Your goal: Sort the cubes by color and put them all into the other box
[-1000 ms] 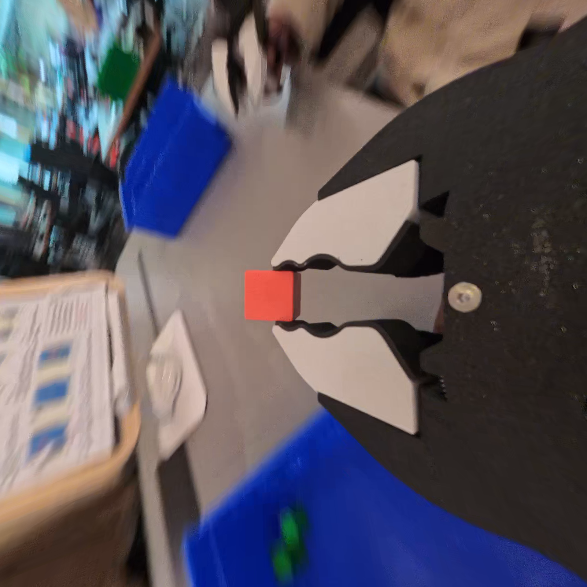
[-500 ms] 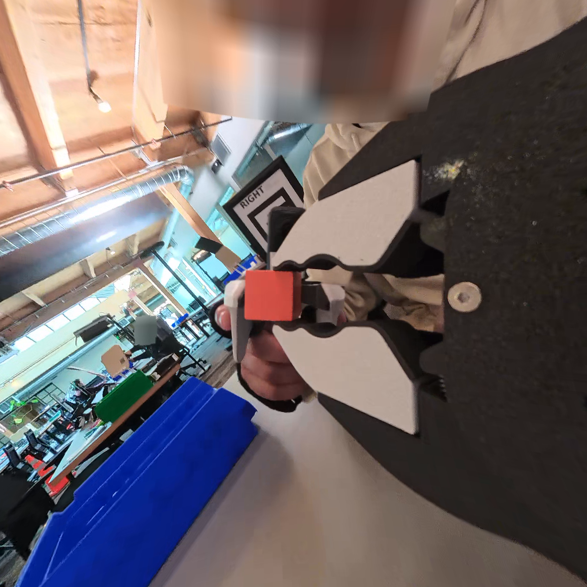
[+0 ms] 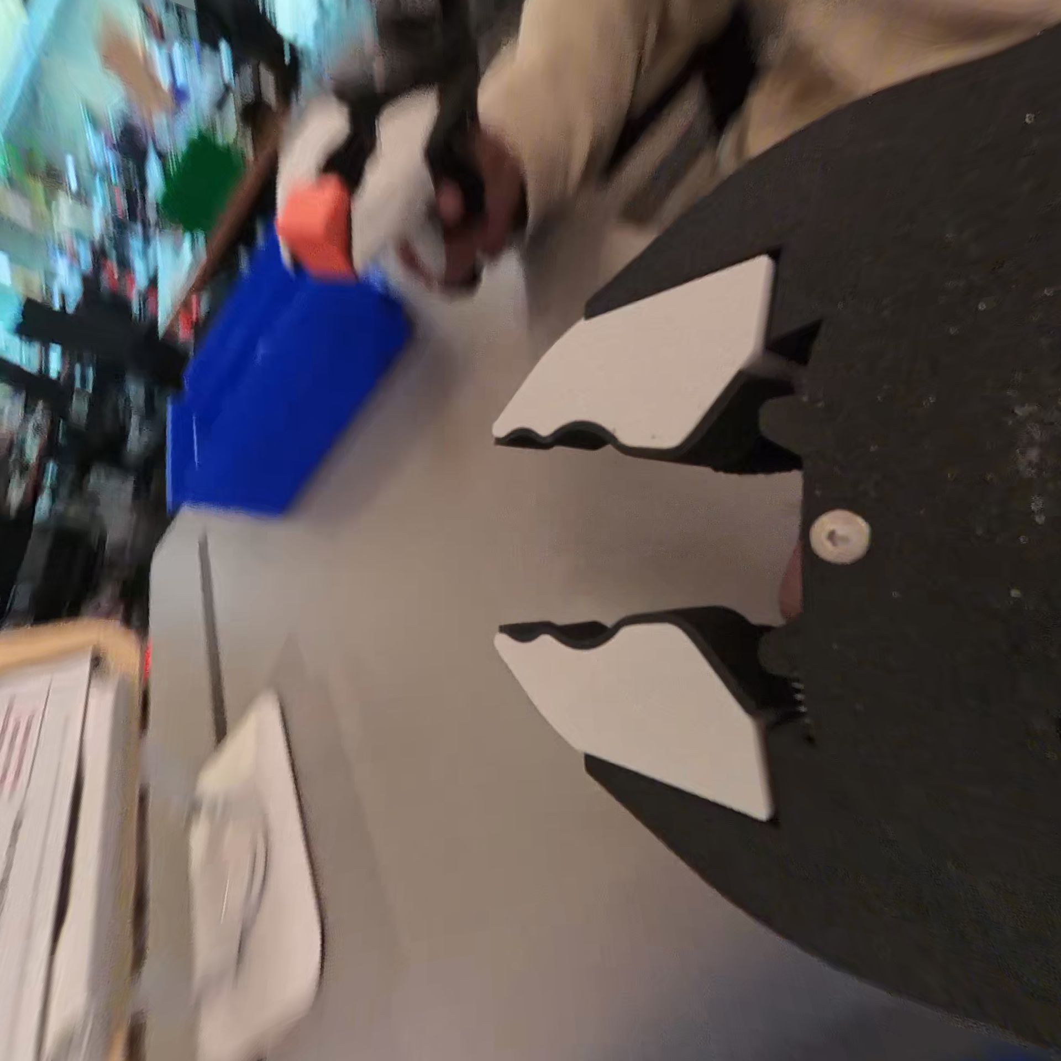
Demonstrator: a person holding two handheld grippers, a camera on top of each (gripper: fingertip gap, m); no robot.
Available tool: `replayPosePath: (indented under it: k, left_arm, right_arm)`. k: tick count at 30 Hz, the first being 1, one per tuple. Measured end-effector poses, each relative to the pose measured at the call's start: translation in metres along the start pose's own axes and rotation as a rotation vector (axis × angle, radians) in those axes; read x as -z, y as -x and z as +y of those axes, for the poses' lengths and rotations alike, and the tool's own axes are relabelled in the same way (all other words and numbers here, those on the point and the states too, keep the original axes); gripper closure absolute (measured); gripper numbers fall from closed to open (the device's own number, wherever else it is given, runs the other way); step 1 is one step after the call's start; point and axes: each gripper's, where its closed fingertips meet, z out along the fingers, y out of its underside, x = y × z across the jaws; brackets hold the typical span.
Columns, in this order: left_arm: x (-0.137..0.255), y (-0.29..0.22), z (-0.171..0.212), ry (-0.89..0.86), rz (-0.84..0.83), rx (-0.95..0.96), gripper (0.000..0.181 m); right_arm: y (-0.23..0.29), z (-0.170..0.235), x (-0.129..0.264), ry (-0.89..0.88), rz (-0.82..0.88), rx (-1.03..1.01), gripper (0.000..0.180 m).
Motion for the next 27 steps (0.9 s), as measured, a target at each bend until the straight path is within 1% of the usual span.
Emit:
replayPosePath:
  k: [1, 2, 4, 7, 10, 12, 14, 16, 17, 19, 21, 24, 27]
  left_arm:
    - [0.010, 0.014, 0.009, -0.023, -0.132, -0.037, 0.127]
    - [0.021, 0.024, 0.017, -0.059, -0.225, -0.034, 0.128]
    - [0.038, 0.031, 0.029, -0.145, -0.322, 0.018, 0.130]
    - [0.047, 0.027, 0.039, -0.165, -0.346, -0.005, 0.132]
    - [0.039, 0.023, 0.042, -0.124, -0.342, -0.068, 0.131]
    - [0.034, 0.021, 0.041, -0.125, -0.343, -0.099, 0.132]
    - [0.026, 0.017, 0.049, -0.079, -0.316, -0.115, 0.132]
    - [0.020, 0.017, 0.059, -0.038, -0.308, -0.110, 0.132]
    - [0.018, 0.018, 0.062, -0.026, -0.301, -0.108, 0.133]
    - [0.017, 0.019, 0.063, -0.020, -0.293, -0.095, 0.133]
    - [0.015, 0.019, 0.061, -0.032, -0.276, -0.081, 0.134]
    - [0.013, 0.018, 0.062, -0.021, -0.261, -0.063, 0.134]
    - [0.016, 0.017, 0.063, -0.021, -0.269, -0.072, 0.134]
  right_arm:
    - [0.000, 0.009, 0.010, 0.032, 0.016, -0.043, 0.151]
    - [0.000, 0.016, 0.020, 0.061, 0.032, -0.076, 0.151]
    - [-0.003, 0.025, 0.038, 0.121, 0.081, -0.120, 0.151]
    - [-0.005, 0.030, 0.056, 0.166, 0.117, -0.172, 0.151]
    - [-0.009, 0.034, 0.062, 0.198, 0.150, -0.136, 0.151]
    - [-0.023, 0.030, 0.065, 0.201, 0.182, -0.114, 0.151]
    - [-0.064, 0.019, 0.077, 0.188, 0.281, -0.088, 0.150]
    - [-0.121, 0.024, 0.094, 0.222, 0.365, -0.178, 0.151]
    - [-0.146, 0.039, 0.098, 0.293, 0.359, -0.257, 0.150]
    - [-0.185, 0.086, 0.104, 0.499, 0.319, -0.376, 0.151]
    - [-0.204, 0.135, 0.097, 0.681, 0.233, -0.463, 0.151]
    - [-0.208, 0.203, 0.076, 0.925, 0.097, -0.595, 0.150]
    - [-0.203, 0.247, 0.049, 1.046, 0.016, -0.723, 0.150]
